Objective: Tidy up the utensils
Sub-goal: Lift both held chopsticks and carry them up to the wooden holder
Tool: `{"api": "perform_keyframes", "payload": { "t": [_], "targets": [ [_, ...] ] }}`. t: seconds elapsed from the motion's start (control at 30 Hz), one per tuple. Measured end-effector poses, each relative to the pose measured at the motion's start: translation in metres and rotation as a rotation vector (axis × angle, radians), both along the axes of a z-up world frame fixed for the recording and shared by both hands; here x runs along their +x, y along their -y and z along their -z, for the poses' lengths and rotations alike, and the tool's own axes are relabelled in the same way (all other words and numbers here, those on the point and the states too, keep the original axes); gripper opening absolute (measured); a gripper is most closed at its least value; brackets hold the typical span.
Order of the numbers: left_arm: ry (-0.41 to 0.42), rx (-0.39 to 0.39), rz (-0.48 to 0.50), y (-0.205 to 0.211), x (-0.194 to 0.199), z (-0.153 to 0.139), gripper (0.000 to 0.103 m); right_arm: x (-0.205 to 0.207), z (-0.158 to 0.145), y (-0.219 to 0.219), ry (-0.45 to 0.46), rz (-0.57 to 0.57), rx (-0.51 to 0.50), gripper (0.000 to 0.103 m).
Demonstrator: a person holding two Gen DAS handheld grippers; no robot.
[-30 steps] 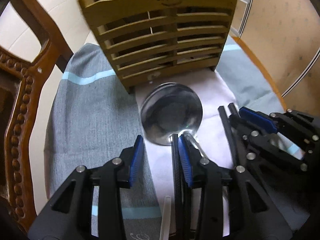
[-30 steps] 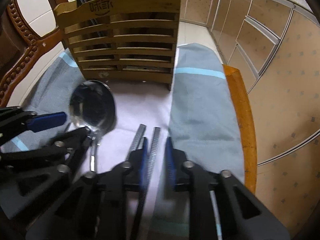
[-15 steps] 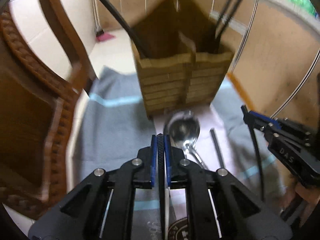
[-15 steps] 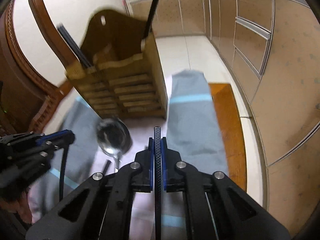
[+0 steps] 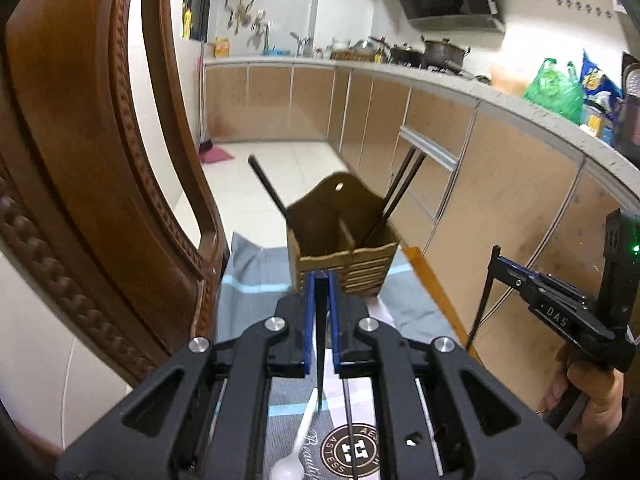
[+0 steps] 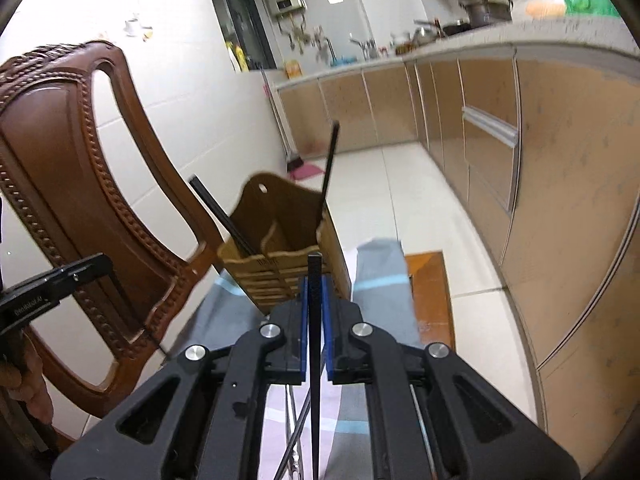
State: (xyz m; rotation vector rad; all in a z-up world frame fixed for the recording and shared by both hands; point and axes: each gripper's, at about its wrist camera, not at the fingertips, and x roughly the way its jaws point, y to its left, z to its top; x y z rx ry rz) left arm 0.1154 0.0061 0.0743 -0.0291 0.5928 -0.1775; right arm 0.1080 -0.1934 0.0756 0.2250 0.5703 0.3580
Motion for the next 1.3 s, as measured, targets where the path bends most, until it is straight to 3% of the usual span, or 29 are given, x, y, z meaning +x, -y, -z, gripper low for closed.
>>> {"api": "perform_keyframes", "payload": {
  "t": [0.47,0.9,1.17,1.3],
  "targets": [
    [0.08,0.011,0.028,0.007,-0.045,-0.03,0.007,-0.067,-0.04,0.002,0.111,0.012,-0.036,0.007],
    [0.062,-0.016,0.057,0.004,-0.043,-0.025,0.007,-0.078,-0.049,-0.015,0.069,0.007,-0.089,0.007],
    [0.07,-0.027,0.038,-0.008,-0.042,-0.027,0.007,-0.066,-0.104,-0.033,0.127,-0.004,-0.136,0.007],
    [0.06,-0.051,0.017,-0.023,-0.039,-0.027,0.007,-0.036,-0.147,-0.043,0.175,0.002,-0.135,0.007]
  ]
}}
